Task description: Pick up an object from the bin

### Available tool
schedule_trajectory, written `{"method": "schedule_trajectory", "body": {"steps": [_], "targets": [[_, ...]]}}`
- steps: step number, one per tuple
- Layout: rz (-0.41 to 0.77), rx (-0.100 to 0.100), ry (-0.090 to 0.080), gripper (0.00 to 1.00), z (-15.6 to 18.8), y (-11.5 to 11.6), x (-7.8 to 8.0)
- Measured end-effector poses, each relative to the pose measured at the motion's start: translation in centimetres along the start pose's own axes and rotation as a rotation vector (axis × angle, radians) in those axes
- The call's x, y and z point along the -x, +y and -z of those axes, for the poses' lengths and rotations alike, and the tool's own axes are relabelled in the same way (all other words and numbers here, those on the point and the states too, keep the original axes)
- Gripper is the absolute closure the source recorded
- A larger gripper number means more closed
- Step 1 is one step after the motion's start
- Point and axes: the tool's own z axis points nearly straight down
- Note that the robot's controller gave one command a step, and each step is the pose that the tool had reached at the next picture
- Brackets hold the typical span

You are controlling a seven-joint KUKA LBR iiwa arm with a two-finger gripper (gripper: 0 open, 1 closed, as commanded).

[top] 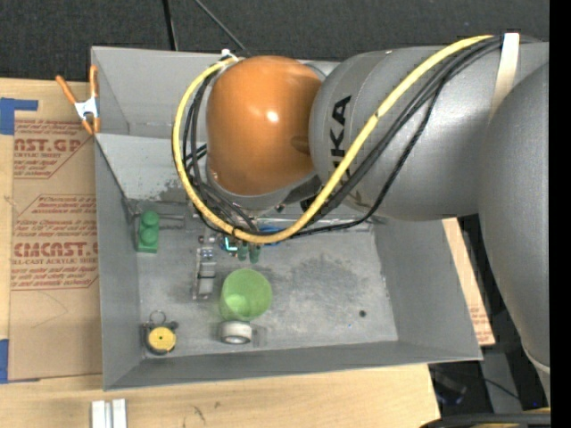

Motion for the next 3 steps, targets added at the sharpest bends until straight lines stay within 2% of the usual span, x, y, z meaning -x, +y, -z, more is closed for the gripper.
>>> {"method": "schedule_trajectory", "body": {"steps": [1,2,3], "targets": [[0.032,-0.003,0.003,0.0,-12.5,-7.0,-4.4],[0.309,0.005,-0.005,0.0,-15.5,-10.8,2.1],[0.731,0.001,-0.026,0.0,-15.5,-15.5,3.2]]}}
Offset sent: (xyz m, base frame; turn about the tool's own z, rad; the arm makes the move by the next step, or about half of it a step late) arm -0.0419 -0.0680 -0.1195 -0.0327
